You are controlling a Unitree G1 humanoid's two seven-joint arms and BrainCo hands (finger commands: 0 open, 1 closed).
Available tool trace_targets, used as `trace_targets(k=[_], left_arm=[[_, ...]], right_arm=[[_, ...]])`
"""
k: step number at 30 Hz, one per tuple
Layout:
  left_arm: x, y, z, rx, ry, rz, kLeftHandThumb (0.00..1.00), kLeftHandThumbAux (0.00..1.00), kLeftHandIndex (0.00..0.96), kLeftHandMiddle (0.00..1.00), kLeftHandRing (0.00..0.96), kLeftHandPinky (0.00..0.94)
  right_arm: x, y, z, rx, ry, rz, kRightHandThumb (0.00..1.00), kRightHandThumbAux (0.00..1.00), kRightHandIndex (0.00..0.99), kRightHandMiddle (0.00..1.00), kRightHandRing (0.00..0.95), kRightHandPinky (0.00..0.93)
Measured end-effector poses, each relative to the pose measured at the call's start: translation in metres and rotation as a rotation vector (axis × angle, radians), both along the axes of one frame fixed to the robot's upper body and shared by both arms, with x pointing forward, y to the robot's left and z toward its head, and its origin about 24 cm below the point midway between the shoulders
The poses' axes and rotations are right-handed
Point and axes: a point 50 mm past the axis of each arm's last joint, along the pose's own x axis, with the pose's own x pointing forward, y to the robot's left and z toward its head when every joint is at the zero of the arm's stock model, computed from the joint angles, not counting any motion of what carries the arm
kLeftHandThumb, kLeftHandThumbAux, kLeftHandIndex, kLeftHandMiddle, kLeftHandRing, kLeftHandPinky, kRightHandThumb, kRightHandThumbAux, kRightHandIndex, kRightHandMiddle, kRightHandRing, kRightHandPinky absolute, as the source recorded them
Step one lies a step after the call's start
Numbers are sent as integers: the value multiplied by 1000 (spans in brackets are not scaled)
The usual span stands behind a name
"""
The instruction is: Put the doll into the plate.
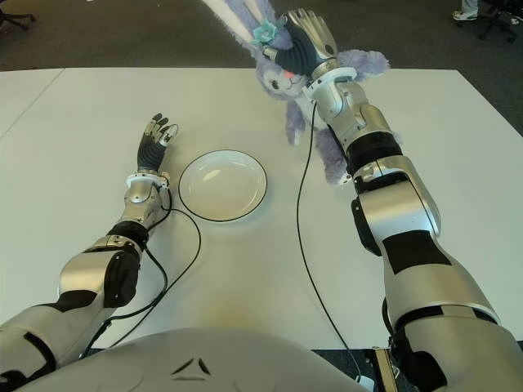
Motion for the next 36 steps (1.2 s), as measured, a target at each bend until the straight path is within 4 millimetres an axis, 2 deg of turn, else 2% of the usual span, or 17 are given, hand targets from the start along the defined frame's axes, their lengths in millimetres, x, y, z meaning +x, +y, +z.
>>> trace_targets(k=[11,18,22,27,31,33,36], left_arm=[[0,0,0,3,-3,5,0,457,44,110,99,73],[0,-1,0,7,-5,13,0,460,61,125,112,79],[0,-1,0,7,-6,18,0,454,61,126,112,72],[0,-1,0,7,-5,19,0,483,63,132,116,91],[0,-1,0,7,-5,19,0,489,62,130,117,91],[0,-1,0,7,-5,19,0,491,62,127,116,92],[0,-1,0,7,-5,19,0,494,61,125,116,93]], right_arm=[[-6,28,5,-2,-25,95,632,678,801,860,867,860],[-11,47,7,-17,-29,172,598,678,800,859,867,857],[-14,54,8,-26,-31,208,590,678,788,858,864,836],[-16,60,7,-38,-22,239,580,676,776,851,854,735],[-17,64,5,-48,-9,261,579,676,774,848,852,753],[-18,66,4,-51,-2,268,578,677,753,842,841,698],[-19,69,3,-58,9,281,582,675,729,835,833,687]])
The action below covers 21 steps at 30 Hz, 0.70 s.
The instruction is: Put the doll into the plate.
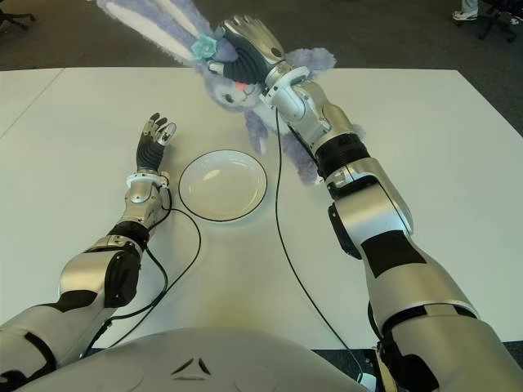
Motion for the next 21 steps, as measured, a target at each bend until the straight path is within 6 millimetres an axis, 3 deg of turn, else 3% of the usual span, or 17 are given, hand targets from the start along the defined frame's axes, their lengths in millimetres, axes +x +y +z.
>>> trace_targets(k=[8,13,21], left_arm=[[0,0,0,0,0,0,0,508,49,124,111,75],[0,0,0,0,0,0,0,498,38,117,101,63],[0,0,0,1,1,3,0,501,46,125,105,74]], right_arm=[[-3,9,0,-8,15,35,593,672,630,821,824,662],[-6,17,3,0,17,68,614,681,710,824,805,529],[-11,29,3,21,29,126,623,685,719,829,811,587]])
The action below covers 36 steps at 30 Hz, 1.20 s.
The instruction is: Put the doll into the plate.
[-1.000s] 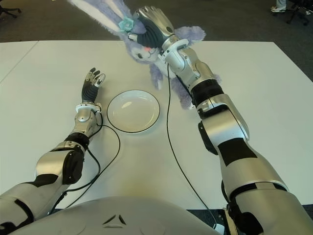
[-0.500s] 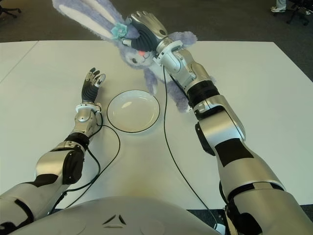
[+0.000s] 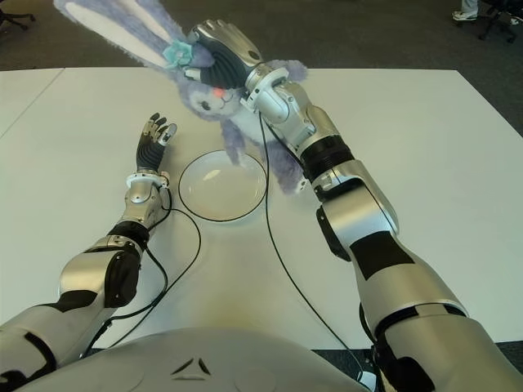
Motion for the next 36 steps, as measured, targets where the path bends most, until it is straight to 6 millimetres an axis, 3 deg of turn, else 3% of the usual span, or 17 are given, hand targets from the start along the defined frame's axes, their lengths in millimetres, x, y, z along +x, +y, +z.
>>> trace_targets(k=[4,7,8,10,12,13,16,21,26,36], left_arm=[[0,0,0,0,0,2,0,503,49,129,108,81],[0,0,0,0,0,2,0,504,46,123,108,83],[0,0,0,0,0,2,0,502,47,127,111,83],[0,0,0,0,0,3,0,500,47,129,112,83],[0,0,0,1,0,5,0,492,47,125,111,84],[0,0,0,1,0,8,0,485,47,120,109,86],[0,0,0,4,0,12,0,481,49,118,108,89],[0,0,0,9,1,15,0,485,52,124,113,83],[0,0,0,10,1,17,0,487,59,136,121,88],[0,0,0,9,1,19,0,483,67,139,124,100]], right_arm=[[-3,6,0,5,1,29,641,684,722,832,816,631],[-5,10,0,6,4,45,667,677,730,835,826,742],[-5,11,0,6,5,48,665,678,728,831,821,673],[-5,12,-1,4,10,55,664,679,727,827,817,637],[-6,14,-1,0,16,61,668,677,727,824,818,686],[-6,14,-1,-1,19,64,671,674,730,826,825,761],[-7,16,-2,-8,28,74,674,672,734,828,831,816],[-8,19,-3,-20,37,89,672,674,743,832,837,785],[-10,22,-2,-27,37,105,673,676,742,823,831,815],[-23,39,-4,-63,33,185,661,674,717,795,803,751]])
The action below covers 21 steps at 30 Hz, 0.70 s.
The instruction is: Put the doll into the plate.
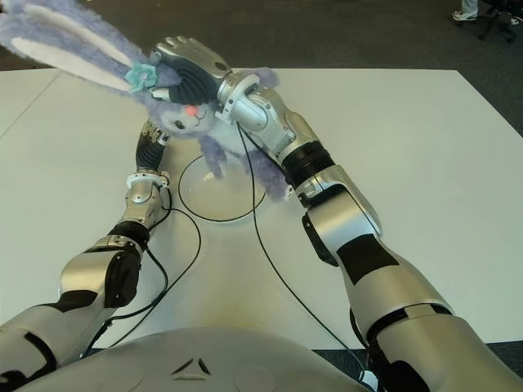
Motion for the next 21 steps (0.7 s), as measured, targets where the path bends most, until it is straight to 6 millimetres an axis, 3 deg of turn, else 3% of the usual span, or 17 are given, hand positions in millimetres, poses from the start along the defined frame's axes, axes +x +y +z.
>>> trace_targets(k=[1,3,18,21], left_arm=[[0,0,0,0,0,0,0,482,70,143,127,98],[0,0,0,0,0,0,0,482,71,144,128,100],[0,0,0,6,0,11,0,438,70,157,149,103],[0,-1,0,14,0,19,0,418,40,130,120,46]], right_arm=[[-1,1,0,-4,1,6,703,700,507,771,779,697],[-3,3,-2,-13,4,19,715,708,446,758,767,685],[-16,6,-28,-78,70,57,721,707,444,736,733,668],[-17,6,-32,-87,82,58,720,707,443,734,732,669]])
